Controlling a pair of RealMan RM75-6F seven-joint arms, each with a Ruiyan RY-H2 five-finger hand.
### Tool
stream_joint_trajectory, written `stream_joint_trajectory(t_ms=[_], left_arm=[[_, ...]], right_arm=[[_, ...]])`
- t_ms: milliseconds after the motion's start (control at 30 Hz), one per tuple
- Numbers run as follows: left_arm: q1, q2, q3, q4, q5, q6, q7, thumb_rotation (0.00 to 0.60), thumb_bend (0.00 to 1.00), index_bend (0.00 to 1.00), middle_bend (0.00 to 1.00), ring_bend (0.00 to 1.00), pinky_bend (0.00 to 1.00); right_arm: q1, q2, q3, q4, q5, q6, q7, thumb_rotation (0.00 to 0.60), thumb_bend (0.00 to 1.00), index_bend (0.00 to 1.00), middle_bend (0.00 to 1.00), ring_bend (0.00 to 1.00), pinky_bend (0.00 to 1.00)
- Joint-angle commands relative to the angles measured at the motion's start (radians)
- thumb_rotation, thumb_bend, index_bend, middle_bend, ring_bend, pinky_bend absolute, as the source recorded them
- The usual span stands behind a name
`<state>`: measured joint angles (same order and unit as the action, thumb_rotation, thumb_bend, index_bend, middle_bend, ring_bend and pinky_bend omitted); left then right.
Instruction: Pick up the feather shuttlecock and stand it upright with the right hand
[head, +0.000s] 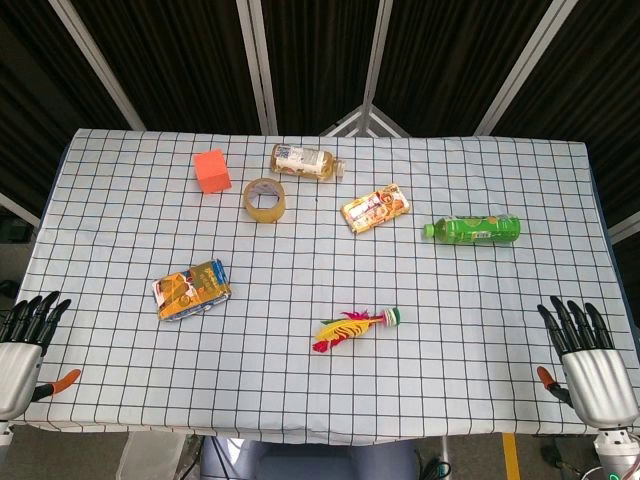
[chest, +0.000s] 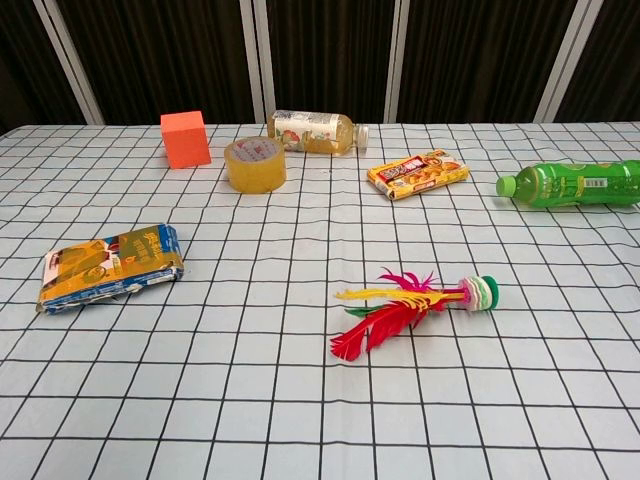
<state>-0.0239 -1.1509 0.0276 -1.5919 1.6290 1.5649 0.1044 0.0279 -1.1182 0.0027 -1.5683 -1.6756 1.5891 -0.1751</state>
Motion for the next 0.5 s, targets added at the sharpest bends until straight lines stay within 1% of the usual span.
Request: stream_joint_trajectory(t_ms=[33, 233, 300, 367, 400, 433, 500], left_arm=[[0.0, 0.0, 0.0, 0.001, 0.0, 0.0, 0.0, 0.6, 0.0, 0.0, 0.0, 0.0, 0.0], [0.001, 0.0, 0.001, -0.001, 0.001, 0.001, 0.001, 0.6, 0.0, 0.0, 0.0, 0.0, 0.0], [0.001, -0.001, 0.002, 0.0, 0.005, 0.003, 0.002, 0.6, 0.0, 0.0, 0.0, 0.0, 0.0], [0.001, -0.002, 0.003, 0.001, 0.005, 0.002, 0.003, 0.6, 0.0, 0.0, 0.0, 0.0, 0.0], [0.001, -0.002, 0.002, 0.001, 0.005, 0.001, 0.003, 0.6, 0.0, 0.0, 0.0, 0.0, 0.0], [0.0, -0.002, 0.001, 0.001, 0.004, 0.0, 0.004, 0.6, 0.0, 0.0, 0.0, 0.0, 0.0], [-0.002, -0.003, 0.0, 0.0, 0.001, -0.004, 0.005, 0.6, 0.0, 0.0, 0.0, 0.0, 0.0]], right_arm=[[0.0, 0.0, -0.001, 0.0, -0.001, 0.0, 0.001, 0.6, 0.29, 0.0, 0.0, 0.0, 0.0], [0.016, -0.008, 0.002, -0.012, -0.005, -0.02, 0.016, 0.6, 0.29, 0.0, 0.0, 0.0, 0.0], [0.031, -0.011, 0.005, -0.033, -0.001, -0.043, 0.043, 0.6, 0.29, 0.0, 0.0, 0.0, 0.0], [0.056, -0.012, 0.012, -0.076, 0.006, -0.079, 0.094, 0.6, 0.29, 0.0, 0.0, 0.0, 0.0], [0.07, -0.012, 0.017, -0.096, 0.009, -0.096, 0.116, 0.6, 0.29, 0.02, 0.0, 0.0, 0.0], [0.088, -0.015, 0.024, -0.117, 0.01, -0.117, 0.138, 0.6, 0.29, 0.05, 0.0, 0.0, 0.0], [0.135, -0.025, 0.045, -0.151, 0.015, -0.17, 0.172, 0.6, 0.29, 0.16, 0.01, 0.0, 0.0]])
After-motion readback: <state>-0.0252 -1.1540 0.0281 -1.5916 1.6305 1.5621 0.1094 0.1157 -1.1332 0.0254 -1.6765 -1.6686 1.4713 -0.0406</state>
